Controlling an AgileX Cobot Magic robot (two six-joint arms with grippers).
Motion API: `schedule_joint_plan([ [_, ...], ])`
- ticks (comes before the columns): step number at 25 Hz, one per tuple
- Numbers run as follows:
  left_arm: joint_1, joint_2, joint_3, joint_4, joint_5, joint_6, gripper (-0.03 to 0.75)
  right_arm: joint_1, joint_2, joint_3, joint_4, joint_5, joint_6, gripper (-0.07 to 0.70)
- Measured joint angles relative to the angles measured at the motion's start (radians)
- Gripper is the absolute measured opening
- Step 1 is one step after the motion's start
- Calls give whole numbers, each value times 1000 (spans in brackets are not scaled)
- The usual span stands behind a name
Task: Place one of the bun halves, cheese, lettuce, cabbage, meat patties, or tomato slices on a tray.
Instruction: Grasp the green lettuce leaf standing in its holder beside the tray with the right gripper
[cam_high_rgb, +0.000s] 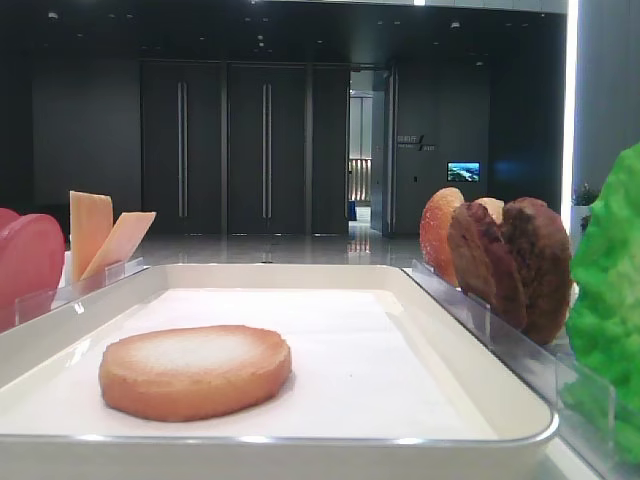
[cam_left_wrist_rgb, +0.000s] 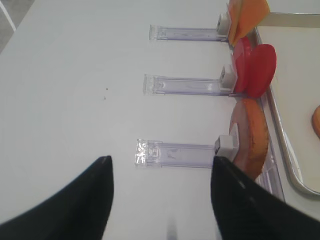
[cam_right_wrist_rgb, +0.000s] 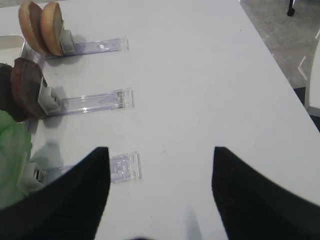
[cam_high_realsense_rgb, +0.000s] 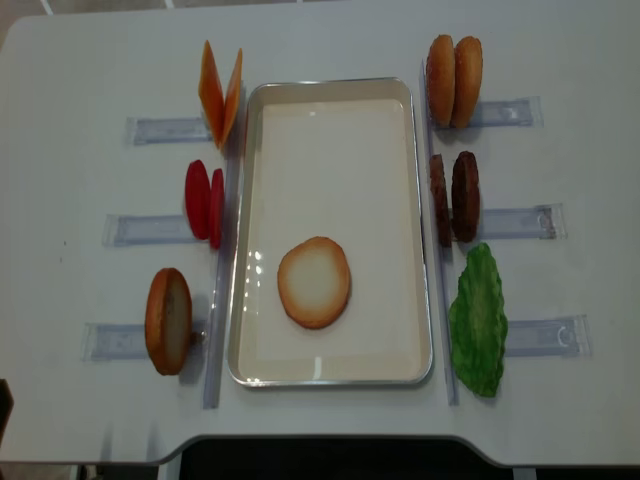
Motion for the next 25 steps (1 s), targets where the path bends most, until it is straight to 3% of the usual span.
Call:
schedule_joint_plan([
  [16, 0, 0, 0, 0, 0, 0, 471, 0, 6, 0, 0, 0, 0, 424],
  [25, 0, 0, 0, 0, 0, 0, 471, 12, 334, -72, 26, 1, -6, 424],
])
